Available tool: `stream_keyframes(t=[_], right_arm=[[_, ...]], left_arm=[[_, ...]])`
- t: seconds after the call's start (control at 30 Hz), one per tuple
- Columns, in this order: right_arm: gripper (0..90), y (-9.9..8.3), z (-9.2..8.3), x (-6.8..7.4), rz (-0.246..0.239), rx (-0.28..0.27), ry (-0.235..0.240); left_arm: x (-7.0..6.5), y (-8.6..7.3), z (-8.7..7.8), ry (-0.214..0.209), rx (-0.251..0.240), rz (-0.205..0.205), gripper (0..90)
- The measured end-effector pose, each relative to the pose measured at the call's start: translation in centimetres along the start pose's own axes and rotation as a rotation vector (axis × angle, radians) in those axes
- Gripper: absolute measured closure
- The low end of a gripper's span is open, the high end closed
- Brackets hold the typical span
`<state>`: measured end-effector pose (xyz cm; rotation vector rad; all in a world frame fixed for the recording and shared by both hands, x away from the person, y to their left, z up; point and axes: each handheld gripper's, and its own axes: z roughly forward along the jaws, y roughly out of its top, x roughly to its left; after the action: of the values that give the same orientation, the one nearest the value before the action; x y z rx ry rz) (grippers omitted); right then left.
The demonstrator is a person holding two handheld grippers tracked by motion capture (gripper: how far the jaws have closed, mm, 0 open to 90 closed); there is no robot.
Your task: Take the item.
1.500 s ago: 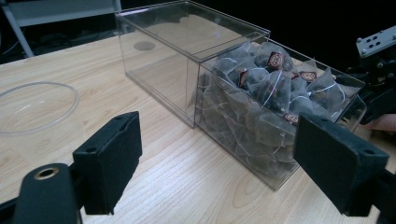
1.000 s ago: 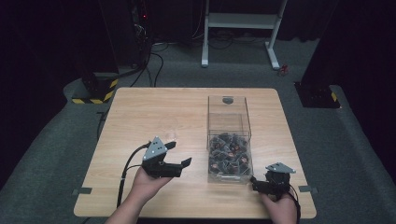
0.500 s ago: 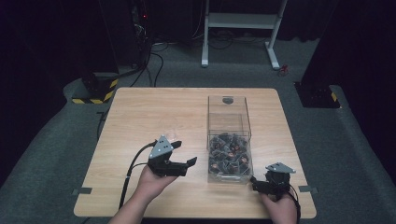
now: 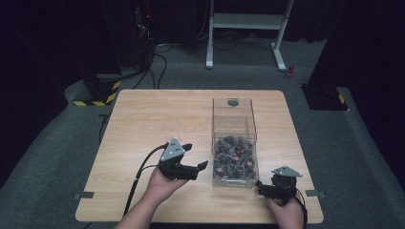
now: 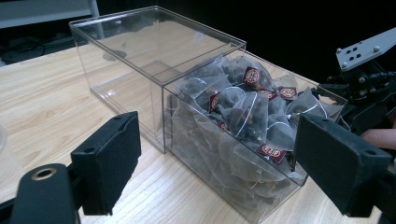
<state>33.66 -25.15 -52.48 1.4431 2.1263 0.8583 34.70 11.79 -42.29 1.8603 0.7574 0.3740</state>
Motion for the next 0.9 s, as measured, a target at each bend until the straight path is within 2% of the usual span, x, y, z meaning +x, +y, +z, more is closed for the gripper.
stream_keyframes(t=[0.6, 0.8, 0.9], right_arm=[[7.9, 0.0, 0.0, 0.0, -0.002, 0.003, 0.002], [7.9, 0.0, 0.0, 0.0, -0.003, 0.003, 0.002], [7.9, 0.0, 0.0, 0.0, -0.003, 0.003, 0.002]], left_arm=[[-0.6, 0.2, 2.2, -0.027, 0.014, 0.001, 15.9], [-0.9, 0.2, 2.9, -0.043, 0.032, 0.011, 17.8], [-1.1, 0.3, 3.2, -0.059, 0.032, 0.013, 21.8]])
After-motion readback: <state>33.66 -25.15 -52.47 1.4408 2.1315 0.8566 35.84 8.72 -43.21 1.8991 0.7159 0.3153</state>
